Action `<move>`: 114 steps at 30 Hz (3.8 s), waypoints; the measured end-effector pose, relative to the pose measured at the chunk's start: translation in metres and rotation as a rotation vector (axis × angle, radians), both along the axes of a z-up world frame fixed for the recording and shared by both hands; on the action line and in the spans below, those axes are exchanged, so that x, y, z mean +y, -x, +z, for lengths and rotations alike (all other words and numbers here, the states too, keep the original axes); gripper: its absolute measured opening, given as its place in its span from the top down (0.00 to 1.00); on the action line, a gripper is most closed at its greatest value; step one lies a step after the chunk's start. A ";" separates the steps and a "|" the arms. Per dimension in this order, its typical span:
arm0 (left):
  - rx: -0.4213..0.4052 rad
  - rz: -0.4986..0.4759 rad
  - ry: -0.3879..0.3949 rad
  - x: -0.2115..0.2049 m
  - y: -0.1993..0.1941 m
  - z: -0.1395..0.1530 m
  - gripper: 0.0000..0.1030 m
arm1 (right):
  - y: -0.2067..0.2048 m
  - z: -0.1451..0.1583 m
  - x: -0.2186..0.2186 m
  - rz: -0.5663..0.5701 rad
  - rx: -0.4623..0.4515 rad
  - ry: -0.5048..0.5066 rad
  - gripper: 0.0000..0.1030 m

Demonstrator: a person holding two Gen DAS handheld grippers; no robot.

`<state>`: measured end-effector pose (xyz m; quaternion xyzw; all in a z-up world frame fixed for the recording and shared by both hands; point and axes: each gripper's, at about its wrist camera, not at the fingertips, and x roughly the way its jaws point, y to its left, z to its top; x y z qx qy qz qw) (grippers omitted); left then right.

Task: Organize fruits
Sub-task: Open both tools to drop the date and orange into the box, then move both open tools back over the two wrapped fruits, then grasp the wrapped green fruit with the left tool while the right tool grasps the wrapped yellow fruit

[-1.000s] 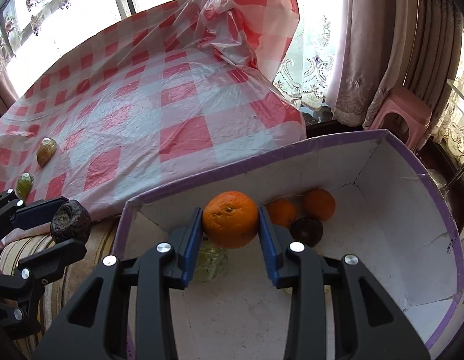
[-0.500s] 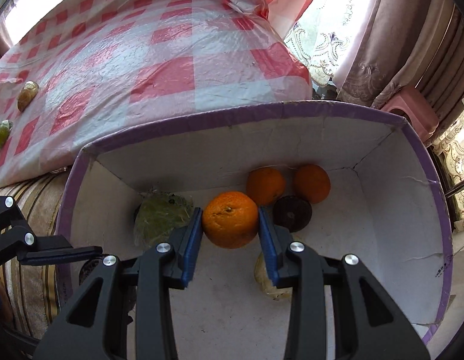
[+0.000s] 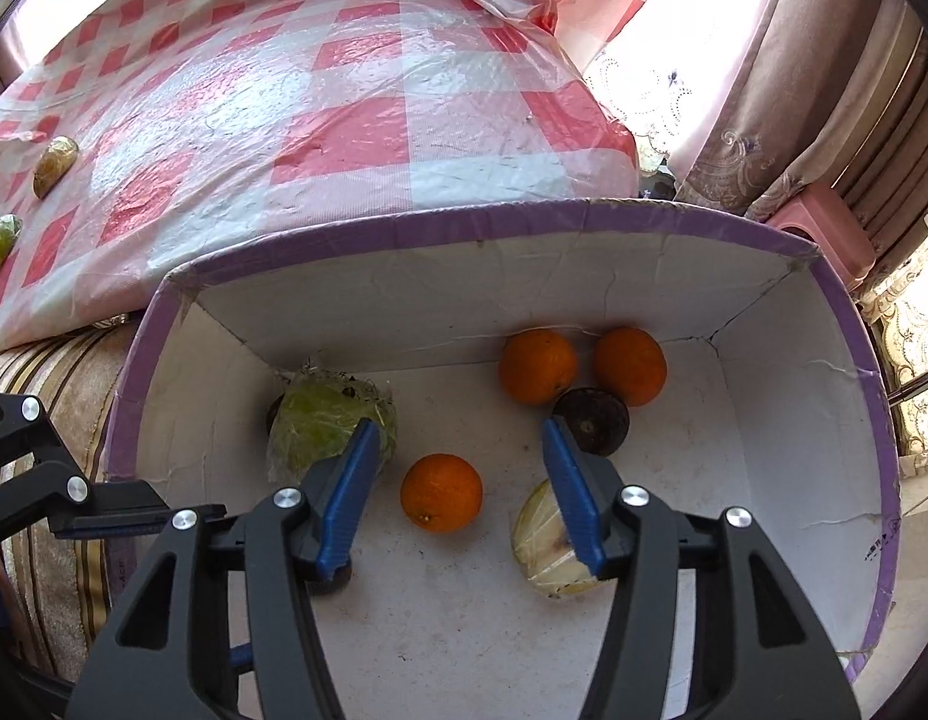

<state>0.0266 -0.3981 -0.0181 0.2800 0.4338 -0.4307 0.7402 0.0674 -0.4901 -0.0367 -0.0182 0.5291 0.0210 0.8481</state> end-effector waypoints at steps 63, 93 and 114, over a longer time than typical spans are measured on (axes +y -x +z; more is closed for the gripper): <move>-0.120 0.920 0.136 0.376 -0.089 0.037 0.22 | -0.027 0.093 0.182 0.159 -0.368 -0.162 0.02; -0.160 1.031 0.162 0.399 -0.099 0.025 0.45 | -0.122 0.061 0.345 0.387 -0.266 -0.125 0.03; -0.160 1.041 0.190 0.402 -0.097 0.024 0.45 | -0.137 0.046 0.369 0.453 -0.229 -0.098 0.38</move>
